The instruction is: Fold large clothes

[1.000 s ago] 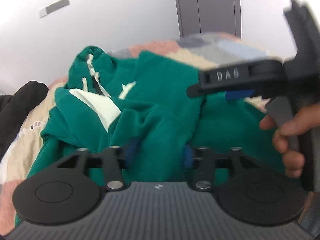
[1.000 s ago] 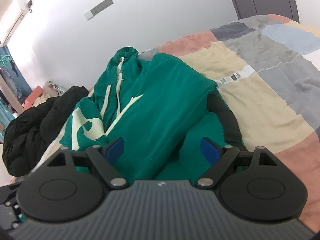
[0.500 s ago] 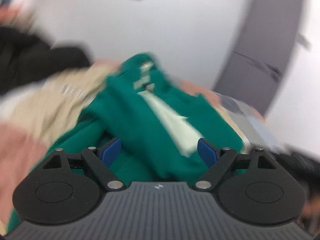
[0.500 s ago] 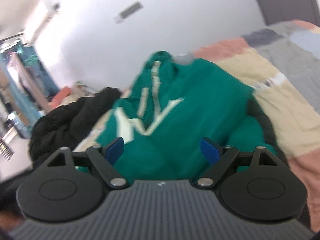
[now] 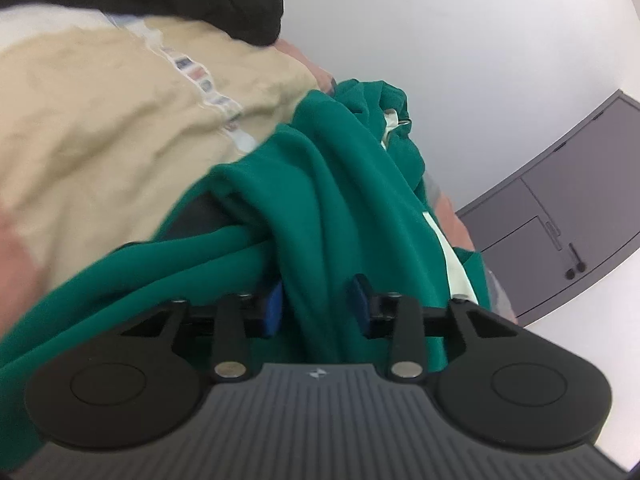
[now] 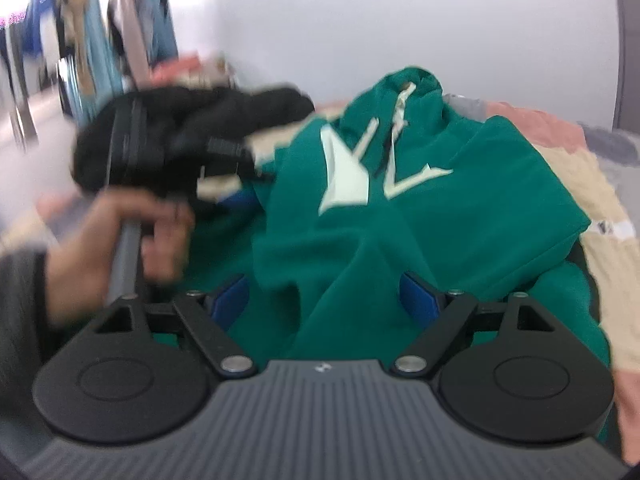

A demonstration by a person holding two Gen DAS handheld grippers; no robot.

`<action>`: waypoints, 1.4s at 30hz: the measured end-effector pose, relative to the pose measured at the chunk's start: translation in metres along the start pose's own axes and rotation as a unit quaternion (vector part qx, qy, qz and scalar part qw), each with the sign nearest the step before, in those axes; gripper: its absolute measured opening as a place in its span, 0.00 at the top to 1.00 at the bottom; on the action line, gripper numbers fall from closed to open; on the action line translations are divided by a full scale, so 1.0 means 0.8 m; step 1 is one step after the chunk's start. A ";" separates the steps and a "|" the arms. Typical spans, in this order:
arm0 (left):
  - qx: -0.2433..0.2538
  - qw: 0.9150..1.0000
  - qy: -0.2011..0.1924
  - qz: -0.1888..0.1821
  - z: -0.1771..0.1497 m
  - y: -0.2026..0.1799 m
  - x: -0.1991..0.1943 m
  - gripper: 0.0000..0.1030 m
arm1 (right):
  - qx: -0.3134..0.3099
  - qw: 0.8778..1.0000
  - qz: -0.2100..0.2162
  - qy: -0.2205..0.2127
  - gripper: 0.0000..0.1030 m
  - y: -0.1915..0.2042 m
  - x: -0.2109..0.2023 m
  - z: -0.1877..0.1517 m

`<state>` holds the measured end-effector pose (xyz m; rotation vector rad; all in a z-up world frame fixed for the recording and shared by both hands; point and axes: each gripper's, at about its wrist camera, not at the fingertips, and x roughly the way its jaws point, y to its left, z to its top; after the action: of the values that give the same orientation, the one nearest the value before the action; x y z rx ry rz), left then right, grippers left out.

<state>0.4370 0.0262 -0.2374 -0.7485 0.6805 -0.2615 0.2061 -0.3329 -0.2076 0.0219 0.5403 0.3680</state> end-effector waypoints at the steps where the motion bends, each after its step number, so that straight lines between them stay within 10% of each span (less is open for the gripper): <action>1: -0.003 1.000 -0.001 -0.007 0.002 0.000 0.005 0.80 | -0.011 1.000 -0.016 0.007 0.39 0.001 0.006 -0.002; 4: 0.015 0.999 -0.016 -0.028 0.012 -0.006 0.002 0.93 | -0.008 0.999 -0.045 0.003 0.75 -0.010 0.013 0.002; 7: 0.027 0.997 -0.044 -0.049 0.026 -0.013 -0.020 0.94 | 0.053 0.998 -0.035 -0.025 0.84 -0.033 0.002 0.017; 13: -0.055 0.988 -0.104 -0.098 0.076 0.023 -0.066 0.94 | 0.185 0.978 0.059 -0.078 0.87 -0.070 -0.015 0.041; 19: -0.134 0.979 -0.134 -0.075 0.103 0.082 -0.079 0.94 | 0.297 0.930 0.212 -0.042 0.87 -0.073 0.030 0.042; 23: -0.170 0.976 -0.129 -0.037 0.109 0.125 -0.063 0.94 | 0.262 0.946 0.188 0.007 0.87 -0.047 0.075 0.040; 28: -0.159 0.981 -0.110 0.021 0.104 0.149 -0.036 0.94 | 0.245 0.955 0.147 0.076 0.85 -0.034 0.122 0.010; 35: -0.151 0.983 -0.102 0.010 0.103 0.145 -0.044 0.89 | 0.233 0.958 0.148 0.071 0.80 -0.031 0.110 0.012; 39: -0.122 0.986 -0.111 0.021 0.094 0.121 -0.081 0.59 | 0.247 0.956 0.143 0.062 0.36 -0.040 0.090 0.012; 42: -0.119 0.986 -0.112 0.015 0.080 0.109 -0.110 0.55 | 0.255 0.955 0.145 0.037 0.32 -0.044 0.063 0.012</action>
<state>0.4109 0.1625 -0.2223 -0.9797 0.5134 -0.0661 0.2626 -0.3476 -0.2288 0.5934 0.6973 0.5081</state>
